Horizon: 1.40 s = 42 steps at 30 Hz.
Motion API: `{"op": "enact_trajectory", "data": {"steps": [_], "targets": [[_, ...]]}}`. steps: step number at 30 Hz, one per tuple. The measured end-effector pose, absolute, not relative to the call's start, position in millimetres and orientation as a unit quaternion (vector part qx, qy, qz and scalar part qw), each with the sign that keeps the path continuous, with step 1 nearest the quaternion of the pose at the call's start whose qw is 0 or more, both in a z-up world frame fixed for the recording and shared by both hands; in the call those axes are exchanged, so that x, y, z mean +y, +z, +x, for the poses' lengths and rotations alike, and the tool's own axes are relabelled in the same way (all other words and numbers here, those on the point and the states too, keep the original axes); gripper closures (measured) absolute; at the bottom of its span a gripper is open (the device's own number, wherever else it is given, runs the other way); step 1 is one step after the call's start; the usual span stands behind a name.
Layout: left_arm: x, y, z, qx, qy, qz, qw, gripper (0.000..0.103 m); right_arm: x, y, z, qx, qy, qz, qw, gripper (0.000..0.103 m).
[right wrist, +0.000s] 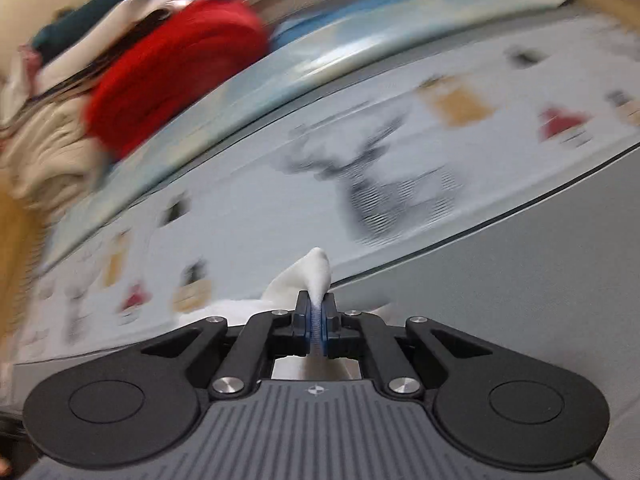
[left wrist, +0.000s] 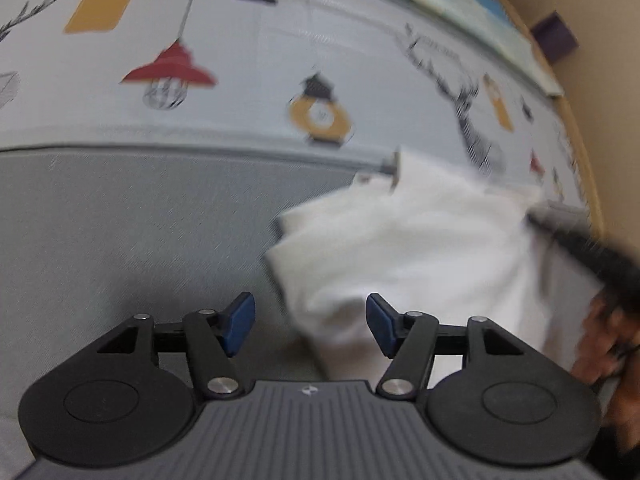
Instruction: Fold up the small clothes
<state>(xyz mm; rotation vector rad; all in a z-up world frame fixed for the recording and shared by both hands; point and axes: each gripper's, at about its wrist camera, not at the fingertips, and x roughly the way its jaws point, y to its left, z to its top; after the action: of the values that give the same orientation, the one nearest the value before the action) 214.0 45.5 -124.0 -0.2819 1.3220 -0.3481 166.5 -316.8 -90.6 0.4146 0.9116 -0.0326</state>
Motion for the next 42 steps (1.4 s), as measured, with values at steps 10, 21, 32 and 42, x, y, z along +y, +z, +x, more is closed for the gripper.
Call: {"op": "enact_trajectory", "data": {"steps": [10, 21, 32, 42], "targets": [[13.7, -144.4, 218.3, 0.647, -0.155, -0.132, 0.734, 0.031, -342.0, -76.7, 143.5, 0.443, 0.001, 0.188, 0.877, 0.066], [26.1, -157.9, 223.2, 0.667, -0.125, -0.185, 0.711, 0.027, -306.9, -80.3, 88.6, 0.537, 0.126, 0.069, 0.831, 0.064], [11.4, -119.3, 236.5, 0.576, -0.161, -0.101, 0.795, 0.094, -328.8, -107.6, 57.6, 0.593, 0.107, 0.154, 0.783, 0.087], [34.0, -95.6, 220.7, 0.544, -0.155, -0.070, 0.822, 0.086, -325.7, -122.1, 56.2, 0.590, 0.110, 0.161, 0.784, 0.099]]}}
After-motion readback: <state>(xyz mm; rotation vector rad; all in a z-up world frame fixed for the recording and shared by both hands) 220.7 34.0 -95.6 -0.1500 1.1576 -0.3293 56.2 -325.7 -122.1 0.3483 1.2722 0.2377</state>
